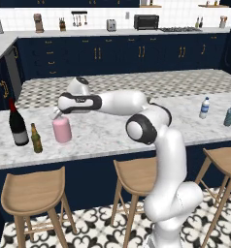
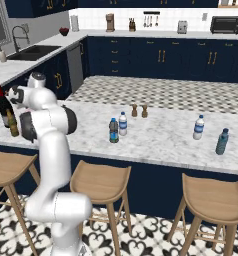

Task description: Move the plastic bottles in the middle to the plastics group, and the glass bottles in the middle to the glass group.

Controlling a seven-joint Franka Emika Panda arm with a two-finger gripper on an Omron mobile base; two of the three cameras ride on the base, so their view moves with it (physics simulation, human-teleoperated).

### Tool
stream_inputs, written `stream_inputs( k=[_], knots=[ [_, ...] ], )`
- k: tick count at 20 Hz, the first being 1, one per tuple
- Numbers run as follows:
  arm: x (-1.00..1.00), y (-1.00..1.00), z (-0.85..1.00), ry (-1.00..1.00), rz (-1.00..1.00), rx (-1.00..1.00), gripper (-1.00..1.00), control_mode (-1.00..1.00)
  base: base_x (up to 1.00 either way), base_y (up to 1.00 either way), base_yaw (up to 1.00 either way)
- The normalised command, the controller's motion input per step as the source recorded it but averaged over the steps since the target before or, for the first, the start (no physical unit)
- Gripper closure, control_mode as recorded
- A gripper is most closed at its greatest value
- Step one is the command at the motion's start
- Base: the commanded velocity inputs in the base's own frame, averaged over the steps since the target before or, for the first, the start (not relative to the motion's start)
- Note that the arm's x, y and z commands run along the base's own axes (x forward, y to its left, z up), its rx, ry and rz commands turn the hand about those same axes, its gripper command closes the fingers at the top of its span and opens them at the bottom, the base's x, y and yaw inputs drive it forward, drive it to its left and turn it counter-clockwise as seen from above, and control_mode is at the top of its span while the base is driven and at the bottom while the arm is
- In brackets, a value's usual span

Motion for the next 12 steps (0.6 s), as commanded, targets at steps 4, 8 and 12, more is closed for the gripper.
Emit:
stream_inputs(
  k=[4,8,12],
  knots=[
    [0.42,0.19,-0.11,-0.02,0.04,0.03,1.0,-1.0,0.0,0.0,0.0],
    [0.3,0.3,-0.3,-0.08,0.03,0.06,1.0,-1.0,0.0,0.0,0.0],
    [0.29,0.39,-0.06,-0.02,0.05,0.01,1.0,-1.0,0.0,0.0,0.0]
  ],
)
